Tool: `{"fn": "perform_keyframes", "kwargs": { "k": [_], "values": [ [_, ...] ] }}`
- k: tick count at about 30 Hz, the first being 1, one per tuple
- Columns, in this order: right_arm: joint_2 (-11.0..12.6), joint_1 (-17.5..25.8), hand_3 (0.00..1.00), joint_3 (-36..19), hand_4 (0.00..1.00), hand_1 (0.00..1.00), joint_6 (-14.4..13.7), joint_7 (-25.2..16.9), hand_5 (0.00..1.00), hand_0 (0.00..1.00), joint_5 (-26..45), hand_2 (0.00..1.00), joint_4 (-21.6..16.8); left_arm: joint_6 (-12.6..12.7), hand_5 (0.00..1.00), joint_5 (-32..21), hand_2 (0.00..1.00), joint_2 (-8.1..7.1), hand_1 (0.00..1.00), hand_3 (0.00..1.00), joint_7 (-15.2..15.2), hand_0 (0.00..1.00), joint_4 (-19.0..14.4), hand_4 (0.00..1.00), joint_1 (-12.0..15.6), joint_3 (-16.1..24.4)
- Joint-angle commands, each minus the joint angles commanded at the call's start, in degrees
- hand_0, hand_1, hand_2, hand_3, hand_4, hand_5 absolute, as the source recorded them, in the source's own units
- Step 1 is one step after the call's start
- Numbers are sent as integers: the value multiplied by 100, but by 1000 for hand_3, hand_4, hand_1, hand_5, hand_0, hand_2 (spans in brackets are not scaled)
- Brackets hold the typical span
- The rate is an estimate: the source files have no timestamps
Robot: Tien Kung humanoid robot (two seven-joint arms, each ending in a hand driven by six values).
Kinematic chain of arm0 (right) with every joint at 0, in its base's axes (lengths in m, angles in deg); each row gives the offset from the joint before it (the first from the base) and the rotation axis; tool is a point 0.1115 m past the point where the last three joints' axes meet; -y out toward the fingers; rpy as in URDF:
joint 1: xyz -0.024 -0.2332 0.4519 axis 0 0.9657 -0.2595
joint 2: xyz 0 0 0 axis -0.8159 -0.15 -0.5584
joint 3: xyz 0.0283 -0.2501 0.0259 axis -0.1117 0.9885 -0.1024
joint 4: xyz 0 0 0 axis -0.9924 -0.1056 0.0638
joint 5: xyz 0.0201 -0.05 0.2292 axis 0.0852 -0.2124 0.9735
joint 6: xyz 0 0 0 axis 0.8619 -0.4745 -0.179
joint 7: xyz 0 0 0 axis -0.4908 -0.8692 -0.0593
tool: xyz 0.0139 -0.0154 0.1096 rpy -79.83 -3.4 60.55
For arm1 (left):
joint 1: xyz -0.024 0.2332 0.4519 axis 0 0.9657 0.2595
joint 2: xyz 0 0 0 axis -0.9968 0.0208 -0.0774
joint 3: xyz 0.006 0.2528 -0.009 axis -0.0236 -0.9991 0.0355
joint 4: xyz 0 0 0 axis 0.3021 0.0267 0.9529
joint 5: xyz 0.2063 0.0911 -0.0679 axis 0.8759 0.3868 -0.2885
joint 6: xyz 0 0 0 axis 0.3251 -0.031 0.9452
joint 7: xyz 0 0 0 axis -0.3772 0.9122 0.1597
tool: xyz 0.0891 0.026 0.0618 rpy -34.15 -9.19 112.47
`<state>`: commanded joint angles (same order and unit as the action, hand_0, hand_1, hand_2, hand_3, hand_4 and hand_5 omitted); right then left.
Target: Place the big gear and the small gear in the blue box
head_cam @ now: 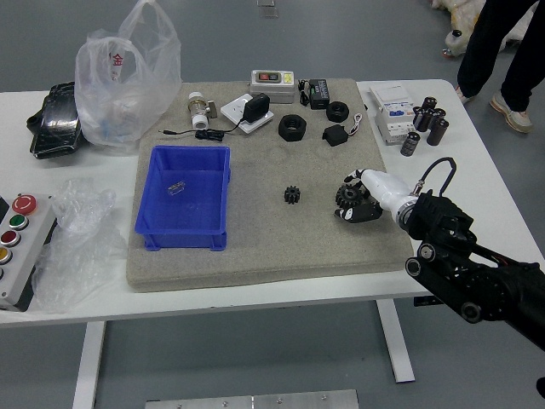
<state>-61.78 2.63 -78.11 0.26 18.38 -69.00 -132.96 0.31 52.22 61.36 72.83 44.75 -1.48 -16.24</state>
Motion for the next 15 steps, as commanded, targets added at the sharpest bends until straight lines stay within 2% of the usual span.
{"fn": "perform_keyframes", "kwargs": {
  "k": [1,2,7,8,15],
  "values": [
    [0,-2,708,8,565,592,-31,-14,243,386,-1,585,4,1,412,-1,632,0,650,771,0,699,0,701,0,0],
    [-1,-3,552,16,348,528,-61,-29,63,349,-2,438,7,1,411,0,632,0,650,773,-2,700,1,700,0,-1],
    [-1,-14,552,81,348,528,-313,-162,63,349,-6,438,40,1,411,-7,632,-1,650,773,-10,700,3,700,-4,-8],
    [-2,-16,419,94,200,501,-349,-179,38,325,-4,329,53,1,409,-7,632,-1,650,773,-11,700,3,700,-5,-9],
    [21,-71,410,211,189,498,-470,-258,25,325,51,324,80,-3,409,-15,632,0,650,773,-19,700,5,699,-7,-23]
  ]
}}
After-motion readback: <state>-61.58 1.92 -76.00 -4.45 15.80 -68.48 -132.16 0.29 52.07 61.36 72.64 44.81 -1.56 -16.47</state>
